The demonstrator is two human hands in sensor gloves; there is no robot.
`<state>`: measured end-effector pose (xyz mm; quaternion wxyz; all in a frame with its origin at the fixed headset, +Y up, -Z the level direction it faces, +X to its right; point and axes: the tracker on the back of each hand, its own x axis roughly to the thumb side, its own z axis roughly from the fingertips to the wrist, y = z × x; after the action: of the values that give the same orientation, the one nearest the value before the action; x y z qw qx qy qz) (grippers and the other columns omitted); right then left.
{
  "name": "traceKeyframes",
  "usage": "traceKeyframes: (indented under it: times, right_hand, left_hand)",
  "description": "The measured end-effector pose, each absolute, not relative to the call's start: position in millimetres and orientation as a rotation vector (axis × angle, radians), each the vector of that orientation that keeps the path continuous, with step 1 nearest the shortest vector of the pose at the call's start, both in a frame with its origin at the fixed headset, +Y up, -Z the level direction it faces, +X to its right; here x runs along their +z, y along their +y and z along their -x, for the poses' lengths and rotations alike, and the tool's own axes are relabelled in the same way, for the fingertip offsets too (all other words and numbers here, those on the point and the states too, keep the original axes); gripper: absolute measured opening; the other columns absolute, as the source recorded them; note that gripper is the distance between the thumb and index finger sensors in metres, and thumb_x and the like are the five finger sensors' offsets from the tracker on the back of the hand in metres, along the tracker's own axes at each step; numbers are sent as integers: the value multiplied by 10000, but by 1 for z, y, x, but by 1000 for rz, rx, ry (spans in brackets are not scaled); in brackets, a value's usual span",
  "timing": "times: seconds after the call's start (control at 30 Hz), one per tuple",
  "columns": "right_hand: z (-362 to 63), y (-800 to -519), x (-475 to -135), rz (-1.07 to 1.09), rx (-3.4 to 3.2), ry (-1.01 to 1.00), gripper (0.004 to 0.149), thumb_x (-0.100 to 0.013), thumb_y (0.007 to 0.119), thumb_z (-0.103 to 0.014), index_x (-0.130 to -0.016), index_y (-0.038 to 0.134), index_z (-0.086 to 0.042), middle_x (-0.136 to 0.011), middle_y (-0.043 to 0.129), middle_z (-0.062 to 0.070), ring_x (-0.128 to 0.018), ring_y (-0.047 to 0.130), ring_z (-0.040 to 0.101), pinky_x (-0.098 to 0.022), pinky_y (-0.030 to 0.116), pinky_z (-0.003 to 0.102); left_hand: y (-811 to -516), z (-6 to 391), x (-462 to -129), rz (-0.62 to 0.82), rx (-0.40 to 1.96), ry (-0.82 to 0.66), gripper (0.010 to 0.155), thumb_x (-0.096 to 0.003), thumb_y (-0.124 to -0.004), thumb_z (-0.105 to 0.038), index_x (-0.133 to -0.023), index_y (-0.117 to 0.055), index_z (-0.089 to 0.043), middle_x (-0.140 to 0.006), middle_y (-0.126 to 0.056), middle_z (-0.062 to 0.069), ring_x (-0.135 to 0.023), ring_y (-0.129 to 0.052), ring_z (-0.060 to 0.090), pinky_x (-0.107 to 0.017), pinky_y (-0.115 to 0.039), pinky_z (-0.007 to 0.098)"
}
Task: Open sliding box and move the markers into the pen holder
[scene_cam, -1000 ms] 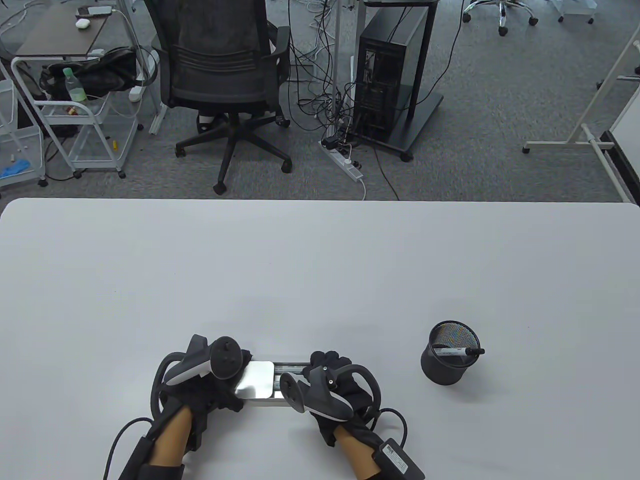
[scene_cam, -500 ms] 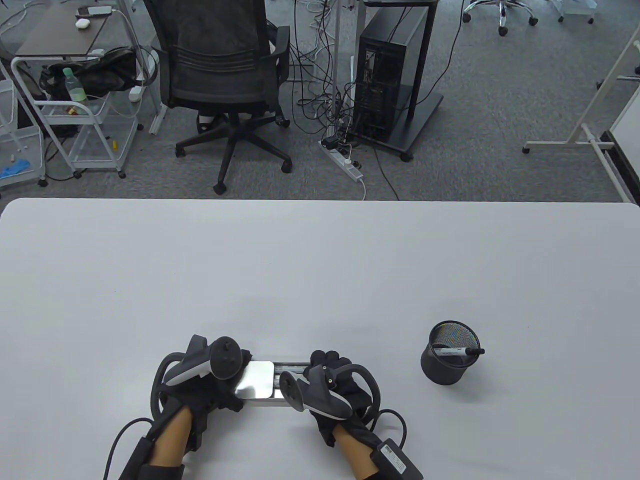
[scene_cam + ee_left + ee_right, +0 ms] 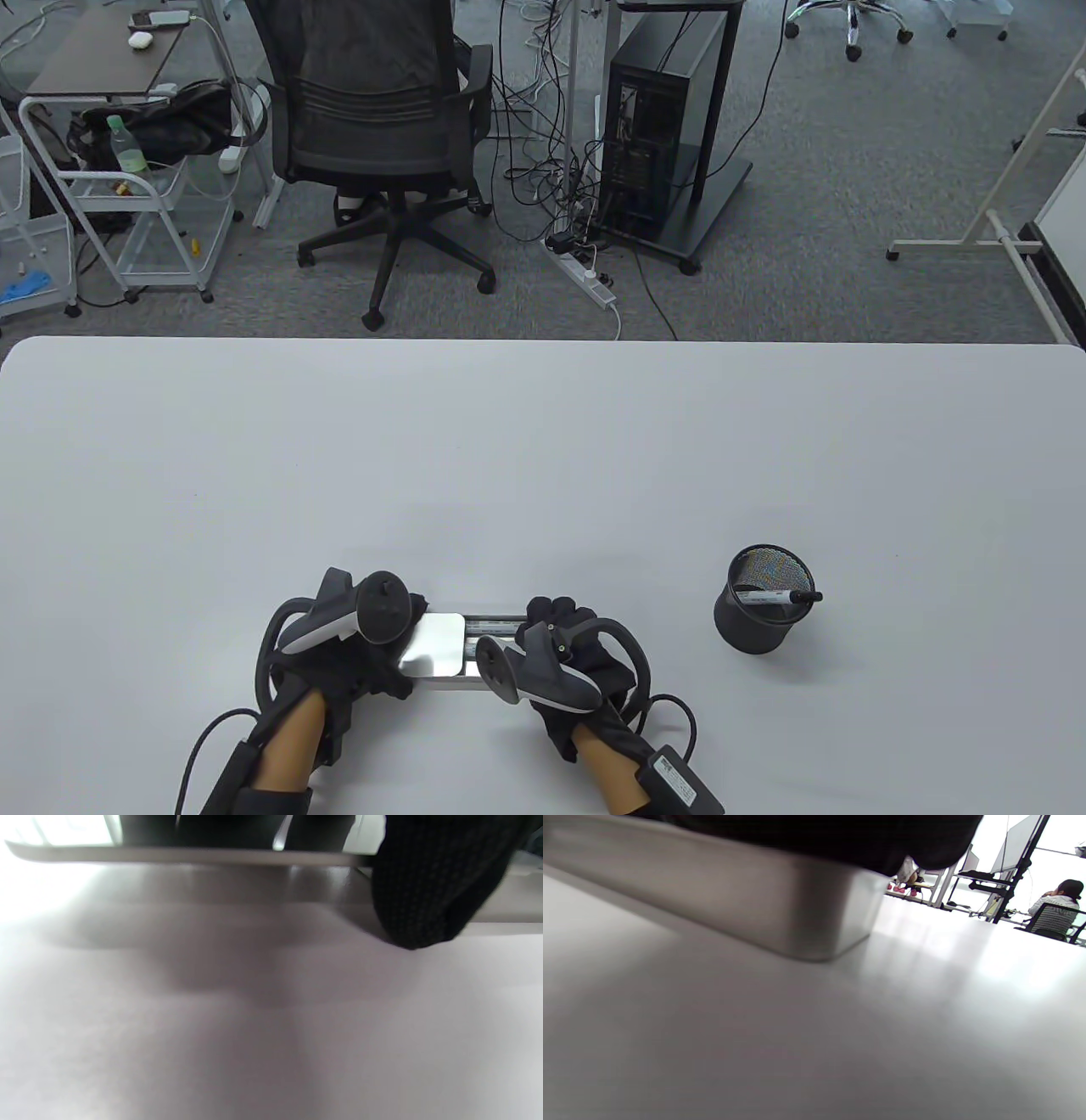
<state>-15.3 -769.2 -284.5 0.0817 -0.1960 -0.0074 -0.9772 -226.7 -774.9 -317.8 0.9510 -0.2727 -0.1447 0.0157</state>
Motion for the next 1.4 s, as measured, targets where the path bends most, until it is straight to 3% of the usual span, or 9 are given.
traceKeyframes:
  times: [0.07,0.1,0.23,0.43,1.0,1.4]
  right_hand:
    - [12,-768,-284,583,-2926,-11,242,-340,956,-201,-538,1071,-123,-854,748,-19,-798,776,240,-618,677,487]
    - [11,-767,-284,580,-2927,-5,206,-438,907,-225,-554,1057,-146,-864,747,-15,-809,768,258,-618,677,492]
    - [1,-761,-284,555,-2957,28,250,-411,891,-265,-640,973,-206,-901,738,8,-827,752,319,-610,680,506]
    - [-14,-750,-283,539,-3031,71,361,-422,855,-297,-762,862,-177,-939,717,62,-823,751,366,-602,687,515]
    - [-24,-729,-275,608,-3232,304,395,-435,810,-346,-799,802,-192,-949,711,78,-814,781,349,-594,715,487]
    - [-26,-730,-272,714,-3607,471,385,-442,793,-368,-800,795,-225,-925,754,76,-765,852,309,-544,773,427]
  left_hand:
    - [-775,227,-318,554,33,-294,811,-432,-763,-618,-1062,-304,-393,-1176,-330,24,-1058,-378,277,-775,-396,558]
    - [-775,227,-318,555,33,-293,811,-433,-764,-618,-1063,-305,-393,-1176,-329,25,-1058,-379,277,-775,-396,559]
    - [-775,226,-318,556,32,-294,811,-433,-764,-618,-1062,-304,-394,-1175,-330,25,-1057,-378,277,-775,-398,557]
    - [-775,226,-318,557,32,-294,810,-433,-763,-617,-1062,-303,-395,-1175,-329,26,-1056,-378,278,-775,-396,557]
    - [-775,226,-318,557,32,-294,809,-434,-763,-616,-1062,-303,-394,-1174,-327,25,-1055,-376,278,-775,-396,558]
    - [-775,227,-318,559,37,-295,810,-434,-762,-616,-1062,-301,-395,-1174,-325,25,-1055,-373,278,-774,-395,559]
